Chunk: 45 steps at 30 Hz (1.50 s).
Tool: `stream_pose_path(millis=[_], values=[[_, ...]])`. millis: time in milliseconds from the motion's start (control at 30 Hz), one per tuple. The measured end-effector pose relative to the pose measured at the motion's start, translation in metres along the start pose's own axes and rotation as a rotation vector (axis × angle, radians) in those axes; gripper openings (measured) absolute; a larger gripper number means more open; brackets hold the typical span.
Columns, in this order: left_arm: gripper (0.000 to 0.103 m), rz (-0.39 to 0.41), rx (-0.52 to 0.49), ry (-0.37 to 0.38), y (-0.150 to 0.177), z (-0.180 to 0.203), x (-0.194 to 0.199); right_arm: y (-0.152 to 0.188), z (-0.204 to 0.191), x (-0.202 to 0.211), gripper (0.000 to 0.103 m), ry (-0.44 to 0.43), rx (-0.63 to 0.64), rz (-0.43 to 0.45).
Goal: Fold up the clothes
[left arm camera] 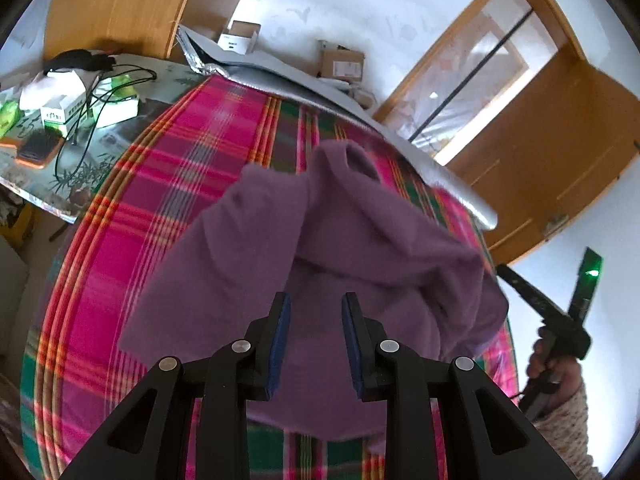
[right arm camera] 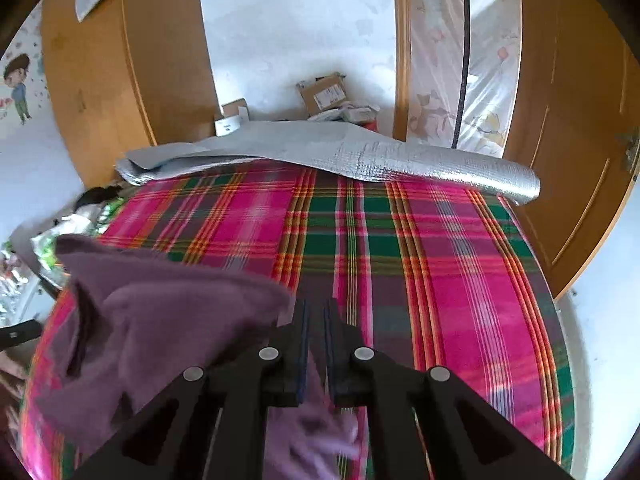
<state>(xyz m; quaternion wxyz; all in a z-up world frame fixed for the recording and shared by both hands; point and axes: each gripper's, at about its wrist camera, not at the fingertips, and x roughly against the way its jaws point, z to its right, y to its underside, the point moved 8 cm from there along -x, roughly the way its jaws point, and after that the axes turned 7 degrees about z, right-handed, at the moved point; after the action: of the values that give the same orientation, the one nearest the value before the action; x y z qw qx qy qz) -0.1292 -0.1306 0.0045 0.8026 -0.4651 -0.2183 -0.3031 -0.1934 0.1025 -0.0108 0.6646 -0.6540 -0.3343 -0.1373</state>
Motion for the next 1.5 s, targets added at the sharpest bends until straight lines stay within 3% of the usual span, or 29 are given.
stream_pose_path(millis=[267, 400, 600, 700, 833, 900, 1067, 1100, 1133, 1167, 1500], values=[[0.027, -0.008, -0.119, 0.045, 0.032, 0.030, 0.013, 0.049, -0.018, 0.055, 0.008, -0.099, -0.008, 0.010], [0.027, -0.033, -0.182, 0.039, 0.048, 0.041, 0.011, 0.076, -0.020, 0.052, 0.021, -0.089, 0.006, -0.031], [0.027, -0.065, -0.193, 0.016, 0.065, 0.046, 0.006, 0.108, -0.008, 0.040, 0.022, -0.077, -0.062, -0.101], [0.027, -0.040, -0.197, 0.014, 0.063, 0.053, 0.014, 0.109, -0.001, 0.042, 0.022, -0.053, -0.058, -0.073], [0.027, -0.006, -0.210, 0.074, 0.057, 0.075, 0.020, 0.101, 0.010, 0.045, 0.022, -0.078, -0.107, -0.029], [0.027, -0.022, -0.223, 0.081, 0.060, 0.082, 0.015, 0.100, 0.007, 0.041, 0.022, -0.131, -0.111, -0.037], [0.027, -0.101, -0.259, 0.116, 0.079, 0.102, -0.010, 0.103, -0.004, 0.034, 0.022, -0.160, -0.049, -0.041], [0.027, -0.117, -0.259, 0.123, 0.082, 0.106, -0.014, 0.103, -0.006, 0.034, 0.017, -0.168, -0.041, -0.034], [0.027, -0.129, -0.258, 0.128, 0.085, 0.108, -0.018, 0.103, -0.008, 0.035, 0.004, -0.175, -0.032, -0.028], [0.027, -0.141, -0.259, 0.131, 0.088, 0.111, -0.022, 0.103, -0.009, 0.035, 0.002, -0.176, -0.021, -0.023], [0.027, -0.174, -0.278, 0.205, 0.092, 0.154, -0.043, 0.108, -0.033, 0.057, 0.002, -0.319, 0.009, -0.010]])
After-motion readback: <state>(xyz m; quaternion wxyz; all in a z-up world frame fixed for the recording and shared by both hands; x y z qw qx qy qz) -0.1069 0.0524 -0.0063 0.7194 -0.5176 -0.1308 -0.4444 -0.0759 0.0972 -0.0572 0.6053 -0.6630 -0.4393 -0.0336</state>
